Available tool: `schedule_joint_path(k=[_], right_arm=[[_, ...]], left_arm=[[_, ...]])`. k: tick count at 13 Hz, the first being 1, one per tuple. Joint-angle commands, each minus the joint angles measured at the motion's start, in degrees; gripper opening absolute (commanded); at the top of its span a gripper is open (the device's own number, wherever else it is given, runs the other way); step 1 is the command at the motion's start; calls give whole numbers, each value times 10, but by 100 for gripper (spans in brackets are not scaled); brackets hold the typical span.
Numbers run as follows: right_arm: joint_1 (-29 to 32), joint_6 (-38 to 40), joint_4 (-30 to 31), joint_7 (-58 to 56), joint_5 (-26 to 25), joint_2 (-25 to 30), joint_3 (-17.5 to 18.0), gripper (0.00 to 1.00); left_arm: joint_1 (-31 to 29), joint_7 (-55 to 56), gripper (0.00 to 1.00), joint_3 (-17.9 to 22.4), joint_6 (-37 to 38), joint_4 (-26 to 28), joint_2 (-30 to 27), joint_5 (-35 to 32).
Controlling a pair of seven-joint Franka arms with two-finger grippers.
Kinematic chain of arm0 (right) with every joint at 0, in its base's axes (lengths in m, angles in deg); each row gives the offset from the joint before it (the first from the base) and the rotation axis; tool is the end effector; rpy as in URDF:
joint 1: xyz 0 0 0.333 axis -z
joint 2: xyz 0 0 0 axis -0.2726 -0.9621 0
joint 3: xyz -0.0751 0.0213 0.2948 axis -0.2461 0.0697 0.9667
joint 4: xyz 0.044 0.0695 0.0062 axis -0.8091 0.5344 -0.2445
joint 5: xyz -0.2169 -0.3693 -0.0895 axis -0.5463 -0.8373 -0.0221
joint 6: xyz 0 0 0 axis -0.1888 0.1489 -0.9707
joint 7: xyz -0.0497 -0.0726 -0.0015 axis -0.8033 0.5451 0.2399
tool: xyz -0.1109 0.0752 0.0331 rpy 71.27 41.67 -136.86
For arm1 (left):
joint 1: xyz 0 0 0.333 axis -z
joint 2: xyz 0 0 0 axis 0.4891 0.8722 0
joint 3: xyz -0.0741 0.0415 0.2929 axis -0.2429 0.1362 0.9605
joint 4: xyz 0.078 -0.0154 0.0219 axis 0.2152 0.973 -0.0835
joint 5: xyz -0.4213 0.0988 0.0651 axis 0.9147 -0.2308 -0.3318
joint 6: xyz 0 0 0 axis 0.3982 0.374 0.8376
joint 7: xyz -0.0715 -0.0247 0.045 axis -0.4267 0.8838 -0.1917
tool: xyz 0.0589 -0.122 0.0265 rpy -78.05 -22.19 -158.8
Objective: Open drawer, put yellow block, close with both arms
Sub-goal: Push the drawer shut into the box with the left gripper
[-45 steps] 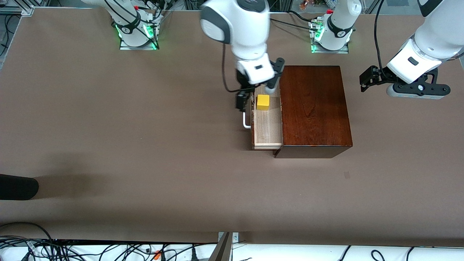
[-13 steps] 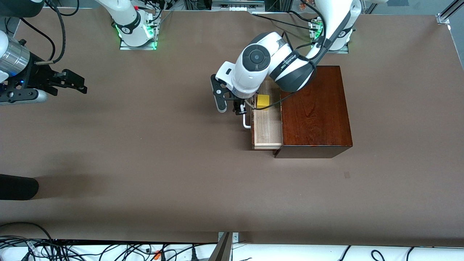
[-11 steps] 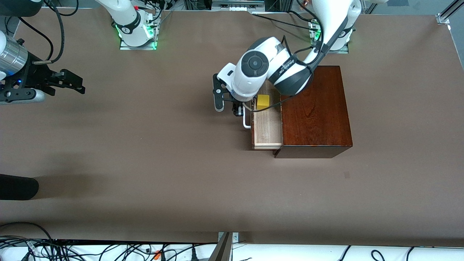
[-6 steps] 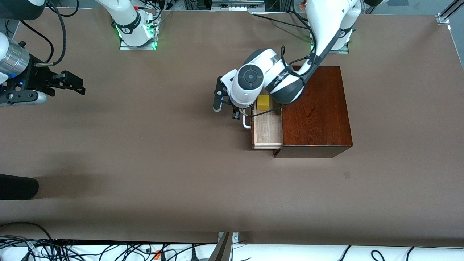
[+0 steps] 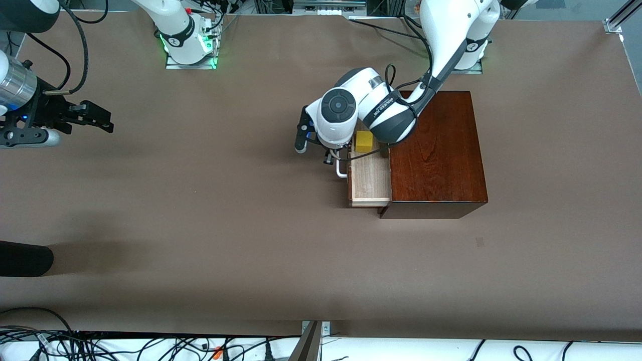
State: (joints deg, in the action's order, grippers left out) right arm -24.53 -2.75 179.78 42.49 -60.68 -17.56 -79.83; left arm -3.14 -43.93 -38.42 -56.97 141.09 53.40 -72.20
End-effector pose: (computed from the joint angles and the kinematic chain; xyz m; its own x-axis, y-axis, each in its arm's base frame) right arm 0.6098 0.0236 0.5296 0.9970 0.0262 -0.0732 0.0251 -0.9995 -0.0166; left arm 0.5199 -0.5067 0.2348 -0.1451 -0.9878 0.0568 -0.9729 0.1529 0.1733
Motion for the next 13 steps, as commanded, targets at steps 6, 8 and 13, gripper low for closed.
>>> schedule_joint_path(k=[6,8,13], right_arm=[[6,9,-14,9,-7,-14,-8,100],[6,9,-14,9,-7,-14,-8,100],[6,10,-14,9,-7,-15,-8,100]], left_arm=[[-1,-2,0,22,73,-13,1,-12],[-7,-2,0,26,84,-14,-1,-12],[-25,-6,0,46,111,-14,-3,-13]])
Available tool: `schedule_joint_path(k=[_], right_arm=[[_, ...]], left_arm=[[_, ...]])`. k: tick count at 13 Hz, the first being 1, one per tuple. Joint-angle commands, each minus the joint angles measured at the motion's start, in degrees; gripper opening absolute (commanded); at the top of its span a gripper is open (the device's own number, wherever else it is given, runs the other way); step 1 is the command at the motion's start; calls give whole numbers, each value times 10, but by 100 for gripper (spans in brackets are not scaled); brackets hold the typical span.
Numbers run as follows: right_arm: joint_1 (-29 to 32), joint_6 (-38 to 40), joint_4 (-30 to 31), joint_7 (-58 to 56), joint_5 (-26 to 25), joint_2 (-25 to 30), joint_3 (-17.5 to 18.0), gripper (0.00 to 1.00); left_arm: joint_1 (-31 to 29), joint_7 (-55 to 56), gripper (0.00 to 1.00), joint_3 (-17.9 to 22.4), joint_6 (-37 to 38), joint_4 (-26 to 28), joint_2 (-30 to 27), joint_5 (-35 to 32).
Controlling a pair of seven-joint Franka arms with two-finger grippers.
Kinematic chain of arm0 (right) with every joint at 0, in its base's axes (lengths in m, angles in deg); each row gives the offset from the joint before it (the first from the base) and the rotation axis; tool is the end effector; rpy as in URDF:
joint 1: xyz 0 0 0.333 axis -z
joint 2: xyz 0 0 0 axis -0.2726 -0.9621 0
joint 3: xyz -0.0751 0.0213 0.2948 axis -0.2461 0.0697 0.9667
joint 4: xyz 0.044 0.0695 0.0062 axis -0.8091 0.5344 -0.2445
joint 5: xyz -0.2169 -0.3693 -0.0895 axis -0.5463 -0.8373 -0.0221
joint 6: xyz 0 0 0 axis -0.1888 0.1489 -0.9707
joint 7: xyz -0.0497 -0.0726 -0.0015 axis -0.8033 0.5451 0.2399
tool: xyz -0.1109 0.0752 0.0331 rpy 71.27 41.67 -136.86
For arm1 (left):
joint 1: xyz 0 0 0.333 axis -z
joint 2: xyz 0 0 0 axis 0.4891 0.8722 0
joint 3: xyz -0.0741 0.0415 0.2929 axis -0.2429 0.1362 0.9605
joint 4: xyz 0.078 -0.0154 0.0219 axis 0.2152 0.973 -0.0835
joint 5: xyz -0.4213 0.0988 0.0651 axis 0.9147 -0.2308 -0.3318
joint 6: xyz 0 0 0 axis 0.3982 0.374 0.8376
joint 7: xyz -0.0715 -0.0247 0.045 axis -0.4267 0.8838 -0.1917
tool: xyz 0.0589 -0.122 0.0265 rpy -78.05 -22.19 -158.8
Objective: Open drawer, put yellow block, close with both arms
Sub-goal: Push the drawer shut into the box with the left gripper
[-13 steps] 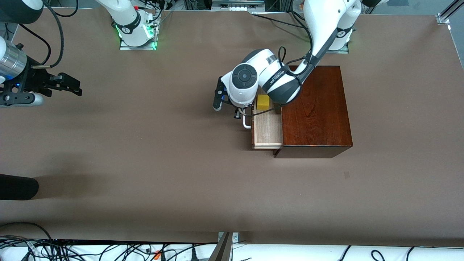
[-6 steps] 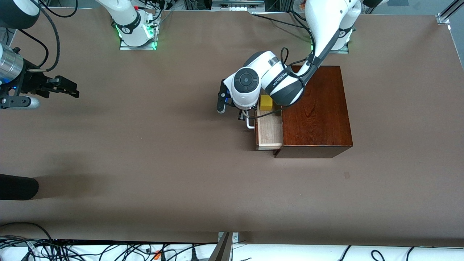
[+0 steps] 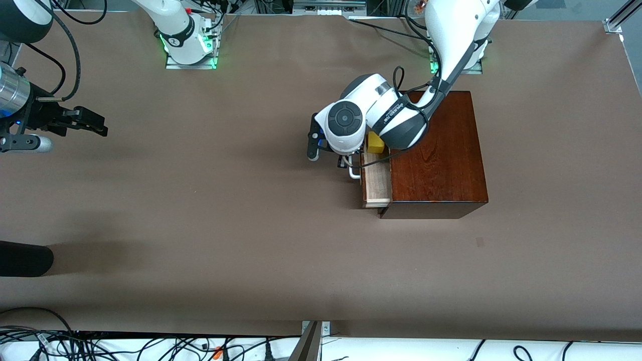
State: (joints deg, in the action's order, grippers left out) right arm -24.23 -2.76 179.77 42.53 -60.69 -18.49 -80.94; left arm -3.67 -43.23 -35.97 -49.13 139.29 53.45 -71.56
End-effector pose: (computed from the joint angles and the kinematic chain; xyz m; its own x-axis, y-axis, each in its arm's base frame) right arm 0.6133 0.0092 0.5199 0.9961 0.0007 -0.0887 -0.0004 -0.9999 -0.0131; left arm 0.5347 -0.4729 0.2348 -0.0967 -0.9949 -0.0273 -0.9634 0.0867 0.2535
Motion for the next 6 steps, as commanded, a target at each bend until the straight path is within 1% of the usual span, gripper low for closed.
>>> schedule_joint_path(k=[1,6], right_arm=[[3,10,-14,9,-7,-5,3,100],[3,10,-14,9,-7,-6,3,100]], left_arm=[[-27,-13,0,22,39,3,-4,-19],[-60,-21,0,21,53,1,-8,-20]])
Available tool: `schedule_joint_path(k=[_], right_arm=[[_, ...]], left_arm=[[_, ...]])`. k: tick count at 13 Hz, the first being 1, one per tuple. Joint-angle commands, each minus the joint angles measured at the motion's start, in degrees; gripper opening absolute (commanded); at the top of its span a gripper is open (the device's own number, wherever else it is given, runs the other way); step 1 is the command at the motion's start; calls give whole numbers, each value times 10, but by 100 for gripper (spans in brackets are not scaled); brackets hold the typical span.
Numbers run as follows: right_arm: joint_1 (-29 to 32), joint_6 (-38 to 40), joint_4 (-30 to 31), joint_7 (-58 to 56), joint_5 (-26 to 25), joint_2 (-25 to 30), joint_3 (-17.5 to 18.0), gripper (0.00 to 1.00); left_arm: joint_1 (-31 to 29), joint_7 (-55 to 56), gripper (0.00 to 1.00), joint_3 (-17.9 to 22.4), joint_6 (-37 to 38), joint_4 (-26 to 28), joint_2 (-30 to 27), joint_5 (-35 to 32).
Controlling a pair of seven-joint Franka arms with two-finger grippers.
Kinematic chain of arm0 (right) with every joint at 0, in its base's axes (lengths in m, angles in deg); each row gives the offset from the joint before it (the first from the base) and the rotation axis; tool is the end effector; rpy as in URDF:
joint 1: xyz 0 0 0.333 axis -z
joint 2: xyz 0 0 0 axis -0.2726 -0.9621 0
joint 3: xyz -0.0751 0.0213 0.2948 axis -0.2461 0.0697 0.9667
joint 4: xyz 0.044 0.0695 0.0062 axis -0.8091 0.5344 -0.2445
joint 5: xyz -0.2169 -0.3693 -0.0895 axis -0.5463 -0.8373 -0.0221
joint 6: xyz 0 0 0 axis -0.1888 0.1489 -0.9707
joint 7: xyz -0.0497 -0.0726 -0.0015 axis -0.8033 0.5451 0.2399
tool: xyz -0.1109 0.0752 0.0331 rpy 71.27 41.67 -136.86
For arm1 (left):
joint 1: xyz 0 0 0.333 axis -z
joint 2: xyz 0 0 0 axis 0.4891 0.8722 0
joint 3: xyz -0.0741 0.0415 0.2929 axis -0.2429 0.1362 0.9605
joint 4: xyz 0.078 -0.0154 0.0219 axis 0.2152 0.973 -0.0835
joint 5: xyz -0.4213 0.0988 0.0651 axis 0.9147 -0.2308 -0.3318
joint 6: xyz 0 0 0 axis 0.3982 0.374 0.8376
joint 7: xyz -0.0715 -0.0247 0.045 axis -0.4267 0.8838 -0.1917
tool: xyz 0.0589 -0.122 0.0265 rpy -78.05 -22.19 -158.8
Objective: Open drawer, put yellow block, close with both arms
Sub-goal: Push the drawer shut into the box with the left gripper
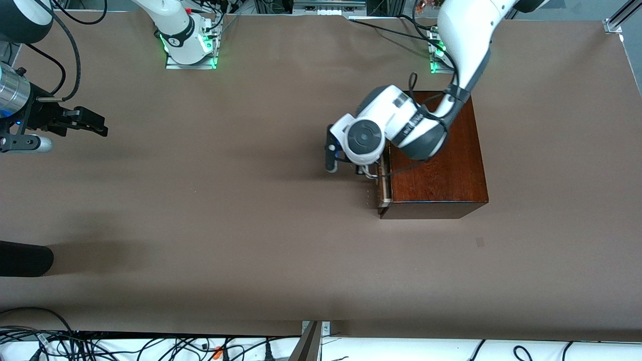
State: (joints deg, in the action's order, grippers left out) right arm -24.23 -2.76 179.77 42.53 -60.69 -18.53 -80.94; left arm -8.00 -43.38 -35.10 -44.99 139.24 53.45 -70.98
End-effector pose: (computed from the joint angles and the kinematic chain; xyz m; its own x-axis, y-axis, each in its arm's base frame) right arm 0.6134 0.0093 0.5195 0.9960 0.0007 -0.0894 -0.0004 -0.9999 -0.0130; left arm 0.5647 -0.4180 0.2300 -0.0192 -0.9973 -0.0706 -0.9507 -0.0037 0.3100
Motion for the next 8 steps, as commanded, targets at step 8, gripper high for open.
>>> schedule_joint_path(k=[8], right_arm=[[3,10,-14,9,-7,-5,3,100]], left_arm=[[-17,1,0,5,18,-18,-64,-14]])
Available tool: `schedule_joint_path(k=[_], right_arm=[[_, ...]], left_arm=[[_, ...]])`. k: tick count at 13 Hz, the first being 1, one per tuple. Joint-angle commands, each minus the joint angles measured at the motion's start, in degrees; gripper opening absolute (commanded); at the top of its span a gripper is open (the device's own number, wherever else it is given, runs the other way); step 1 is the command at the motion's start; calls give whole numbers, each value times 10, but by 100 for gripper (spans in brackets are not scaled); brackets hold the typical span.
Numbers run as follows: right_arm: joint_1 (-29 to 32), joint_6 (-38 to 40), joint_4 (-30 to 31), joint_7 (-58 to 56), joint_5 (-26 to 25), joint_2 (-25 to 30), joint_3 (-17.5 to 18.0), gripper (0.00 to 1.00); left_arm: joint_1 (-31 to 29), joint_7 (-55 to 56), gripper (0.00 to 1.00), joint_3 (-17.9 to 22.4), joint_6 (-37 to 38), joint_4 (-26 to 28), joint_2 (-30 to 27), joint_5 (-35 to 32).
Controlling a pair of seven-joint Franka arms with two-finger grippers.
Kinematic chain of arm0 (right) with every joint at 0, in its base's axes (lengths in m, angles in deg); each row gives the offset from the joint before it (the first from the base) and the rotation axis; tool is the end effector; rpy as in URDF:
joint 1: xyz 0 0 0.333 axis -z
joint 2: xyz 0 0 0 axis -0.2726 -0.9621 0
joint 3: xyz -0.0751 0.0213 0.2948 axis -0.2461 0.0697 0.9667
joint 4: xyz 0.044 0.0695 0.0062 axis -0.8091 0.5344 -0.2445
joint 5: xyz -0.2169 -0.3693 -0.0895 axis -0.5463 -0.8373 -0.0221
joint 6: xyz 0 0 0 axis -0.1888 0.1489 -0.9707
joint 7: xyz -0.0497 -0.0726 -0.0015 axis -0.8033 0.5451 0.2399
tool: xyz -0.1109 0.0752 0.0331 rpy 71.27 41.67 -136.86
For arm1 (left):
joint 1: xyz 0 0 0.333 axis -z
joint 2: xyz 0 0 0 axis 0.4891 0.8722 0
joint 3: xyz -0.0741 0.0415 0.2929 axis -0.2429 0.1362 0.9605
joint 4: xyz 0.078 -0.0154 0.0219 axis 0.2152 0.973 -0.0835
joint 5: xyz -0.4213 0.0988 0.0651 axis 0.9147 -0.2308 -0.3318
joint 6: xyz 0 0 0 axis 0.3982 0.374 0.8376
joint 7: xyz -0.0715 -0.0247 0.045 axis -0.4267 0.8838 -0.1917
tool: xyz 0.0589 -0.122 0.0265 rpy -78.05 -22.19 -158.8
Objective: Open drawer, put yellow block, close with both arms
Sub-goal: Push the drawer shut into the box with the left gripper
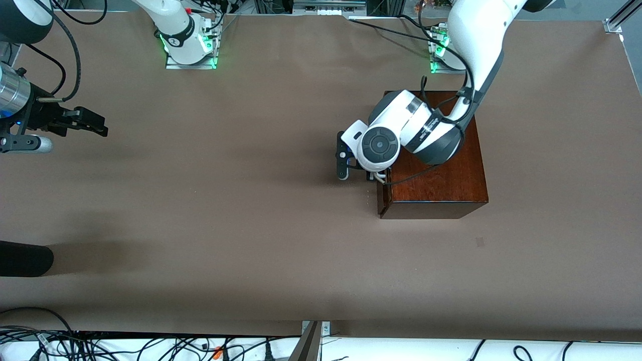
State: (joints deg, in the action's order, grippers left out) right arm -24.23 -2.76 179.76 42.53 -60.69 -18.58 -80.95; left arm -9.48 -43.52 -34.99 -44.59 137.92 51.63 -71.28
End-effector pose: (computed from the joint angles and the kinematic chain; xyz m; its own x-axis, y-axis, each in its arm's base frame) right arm 0.6136 0.0092 0.5190 0.9959 0.0005 -0.0901 -0.0006 -0.9999 -0.0129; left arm 0.5846 -0.4043 0.2616 0.0095 -0.9985 -0.0548 -0.9636 -0.0238 0.2662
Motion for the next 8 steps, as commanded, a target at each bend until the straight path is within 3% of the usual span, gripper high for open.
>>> schedule_joint_path(k=[1,2,3,4,8], right_arm=[[3,10,-14,9,-7,-5,3,100],[3,10,-14,9,-7,-5,3,100],[3,10,-14,9,-7,-5,3,100],[3,10,-14,9,-7,-5,3,100],[3,10,-14,9,-7,-4,3,100]], left_arm=[[-5,12,0,3,23,-8,-61,-10],[-9,23,0,5,28,-19,-75,-5],[-17,40,32,6,32,-22,-93,-1],[-27,55,99,8,48,-26,-111,-1],[-107,121,100,8,115,-75,-138,0]])
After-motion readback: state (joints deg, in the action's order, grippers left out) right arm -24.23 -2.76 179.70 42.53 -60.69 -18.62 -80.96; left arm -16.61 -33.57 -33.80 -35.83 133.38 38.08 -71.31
